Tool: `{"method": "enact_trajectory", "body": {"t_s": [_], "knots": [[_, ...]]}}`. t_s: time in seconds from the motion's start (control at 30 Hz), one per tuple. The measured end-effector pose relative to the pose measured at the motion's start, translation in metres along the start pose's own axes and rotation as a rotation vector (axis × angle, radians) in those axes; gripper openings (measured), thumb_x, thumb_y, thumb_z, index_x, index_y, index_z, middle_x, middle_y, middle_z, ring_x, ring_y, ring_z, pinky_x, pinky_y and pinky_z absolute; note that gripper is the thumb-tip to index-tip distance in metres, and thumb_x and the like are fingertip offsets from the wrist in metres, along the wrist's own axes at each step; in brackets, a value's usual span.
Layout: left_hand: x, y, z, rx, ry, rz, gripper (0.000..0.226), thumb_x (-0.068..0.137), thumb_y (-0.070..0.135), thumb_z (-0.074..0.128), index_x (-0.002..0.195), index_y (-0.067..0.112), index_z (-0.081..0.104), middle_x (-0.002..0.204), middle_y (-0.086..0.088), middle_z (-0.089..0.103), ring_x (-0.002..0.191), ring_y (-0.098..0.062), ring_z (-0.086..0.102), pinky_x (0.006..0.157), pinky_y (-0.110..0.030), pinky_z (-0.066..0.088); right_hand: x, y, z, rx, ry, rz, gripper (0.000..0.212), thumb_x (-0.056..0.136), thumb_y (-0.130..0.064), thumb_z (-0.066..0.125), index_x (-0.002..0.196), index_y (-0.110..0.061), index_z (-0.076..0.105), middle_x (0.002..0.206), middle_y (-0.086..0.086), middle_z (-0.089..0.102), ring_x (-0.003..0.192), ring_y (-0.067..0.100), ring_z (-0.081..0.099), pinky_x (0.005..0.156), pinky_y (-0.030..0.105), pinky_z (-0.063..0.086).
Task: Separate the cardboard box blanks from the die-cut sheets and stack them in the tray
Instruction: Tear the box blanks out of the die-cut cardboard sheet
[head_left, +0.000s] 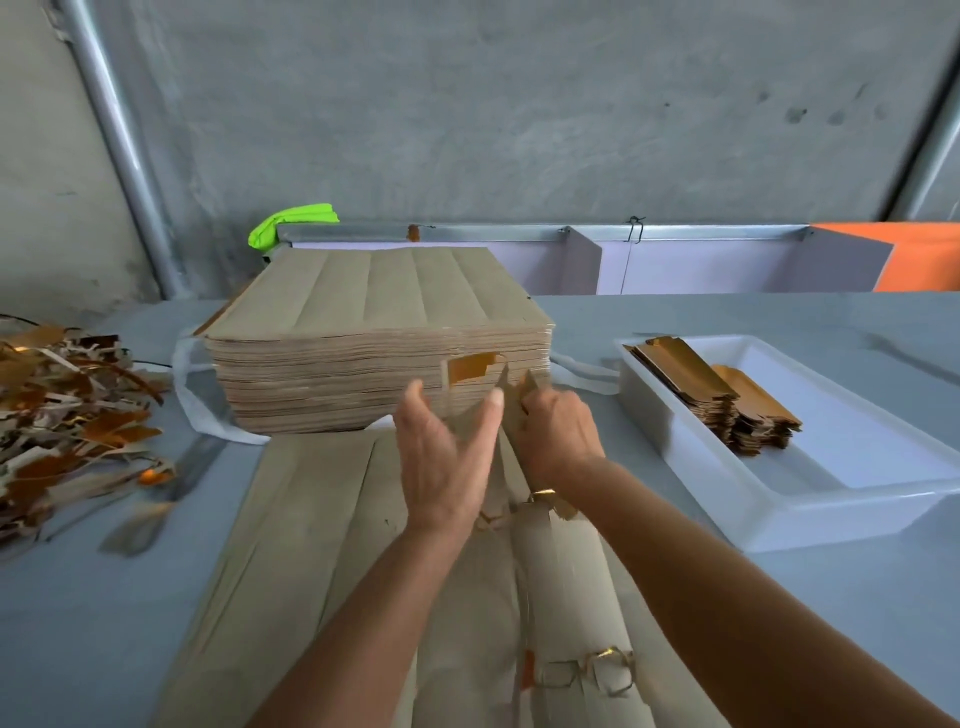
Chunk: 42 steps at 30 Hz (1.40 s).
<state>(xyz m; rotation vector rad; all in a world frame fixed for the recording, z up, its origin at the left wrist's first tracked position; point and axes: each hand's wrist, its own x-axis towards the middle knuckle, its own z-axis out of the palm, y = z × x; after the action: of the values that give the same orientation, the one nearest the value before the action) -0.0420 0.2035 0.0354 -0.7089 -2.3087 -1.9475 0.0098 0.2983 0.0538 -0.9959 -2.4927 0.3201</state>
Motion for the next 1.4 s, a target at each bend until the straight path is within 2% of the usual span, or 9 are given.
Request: {"method": "enact_trajectory", "body": {"t_s": [0.23, 0.37, 0.53, 0.7, 0.77, 0.9, 1.07, 1.23, 1.4], "knots": [[0.030, 0.008, -0.002, 0.252, -0.089, 0.210, 0.025, 0.095, 0.027, 0.054, 0.112, 0.010, 0.060, 0.100, -0.010, 0.067, 0.094, -0.029, 0.060, 0.074, -0.035, 0.043, -0.017, -0.009, 0.001, 0.027, -0.009, -0.129, 0.015, 0.092, -0.011, 0.048, 0.090, -0.007, 0.062, 0.088, 0.014, 0.064, 0.079, 0.031, 0.057, 0.064, 0.027, 0.036], [0.047, -0.018, -0.010, -0.196, 0.065, -0.264, 0.034, 0.094, 0.019, 0.046, 0.061, 0.015, 0.054, 0.056, -0.002, 0.051, 0.051, -0.023, 0.044, 0.048, -0.027, 0.028, -0.015, 0.011, -0.004, 0.285, -0.050, 0.091, 0.026, 0.082, -0.002, 0.050, 0.058, -0.010, 0.041, 0.062, 0.003, 0.045, 0.068, 0.023, 0.044, 0.054, 0.025, 0.032], [0.052, -0.054, -0.031, -0.057, 0.270, -0.562, 0.037, 0.097, 0.022, 0.038, 0.085, -0.003, 0.063, 0.101, -0.029, 0.065, 0.094, -0.044, 0.062, 0.082, -0.049, 0.052, -0.012, 0.035, -0.011, 0.945, -0.002, 0.571, 0.008, 0.081, -0.002, 0.063, 0.075, -0.008, 0.063, 0.084, 0.012, 0.065, 0.084, 0.032, 0.064, 0.076, 0.047, 0.057], [0.017, -0.059, -0.038, 0.464, 0.023, -0.242, 0.025, 0.092, 0.001, 0.041, 0.114, -0.002, 0.052, 0.114, -0.026, 0.056, 0.104, -0.039, 0.054, 0.075, -0.038, 0.039, -0.018, 0.037, -0.012, 1.266, 0.013, 0.627, 0.009, 0.080, -0.004, 0.071, 0.082, -0.009, 0.063, 0.080, 0.005, 0.065, 0.070, 0.021, 0.062, 0.051, 0.032, 0.052], [0.003, -0.048, -0.037, 0.673, -0.090, 0.039, 0.058, 0.083, -0.007, 0.048, 0.137, 0.012, 0.038, 0.135, -0.018, 0.041, 0.115, -0.033, 0.045, 0.082, -0.036, 0.039, -0.022, 0.033, -0.011, 1.256, 0.005, 0.563, 0.012, 0.082, -0.005, 0.070, 0.078, -0.013, 0.063, 0.077, 0.003, 0.067, 0.068, 0.019, 0.064, 0.045, 0.027, 0.050], [-0.015, -0.023, -0.035, 0.585, -0.309, 0.603, 0.068, 0.086, -0.002, 0.048, 0.147, 0.020, 0.029, 0.145, 0.000, 0.040, 0.115, -0.026, 0.041, 0.100, -0.038, 0.037, -0.027, 0.022, -0.010, 1.178, 0.030, 0.442, 0.012, 0.084, -0.007, 0.068, 0.077, -0.017, 0.065, 0.077, 0.002, 0.069, 0.071, 0.020, 0.066, 0.058, 0.033, 0.056], [-0.038, -0.026, -0.028, 0.436, -0.480, 0.391, 0.079, 0.071, 0.073, 0.051, 0.129, 0.021, 0.037, 0.120, 0.005, 0.056, 0.102, -0.015, 0.055, 0.081, -0.020, 0.038, -0.028, 0.015, -0.015, 1.225, 0.184, 0.450, 0.011, 0.086, -0.008, 0.065, 0.078, -0.015, 0.064, 0.079, 0.003, 0.067, 0.074, 0.022, 0.064, 0.068, 0.039, 0.058], [-0.049, -0.042, -0.014, 0.531, -0.661, 0.261, 0.060, 0.077, 0.061, 0.063, 0.124, 0.026, 0.050, 0.121, 0.009, 0.060, 0.110, -0.013, 0.057, 0.088, -0.024, 0.042, -0.031, 0.006, -0.018, 1.461, 0.161, 0.503, 0.010, 0.086, -0.007, 0.066, 0.080, -0.014, 0.065, 0.071, -0.003, 0.069, 0.061, 0.010, 0.065, 0.056, 0.026, 0.054], [-0.044, -0.048, -0.016, 0.421, -0.606, 0.235, 0.029, 0.100, 0.026, 0.042, 0.102, 0.009, 0.066, 0.101, -0.007, 0.066, 0.096, -0.023, 0.059, 0.081, -0.028, 0.039, -0.025, 0.014, -0.040, 1.513, 0.377, 0.518, 0.008, 0.087, -0.005, 0.064, 0.083, -0.012, 0.065, 0.077, -0.001, 0.068, 0.072, 0.016, 0.063, 0.074, 0.037, 0.056]]}}
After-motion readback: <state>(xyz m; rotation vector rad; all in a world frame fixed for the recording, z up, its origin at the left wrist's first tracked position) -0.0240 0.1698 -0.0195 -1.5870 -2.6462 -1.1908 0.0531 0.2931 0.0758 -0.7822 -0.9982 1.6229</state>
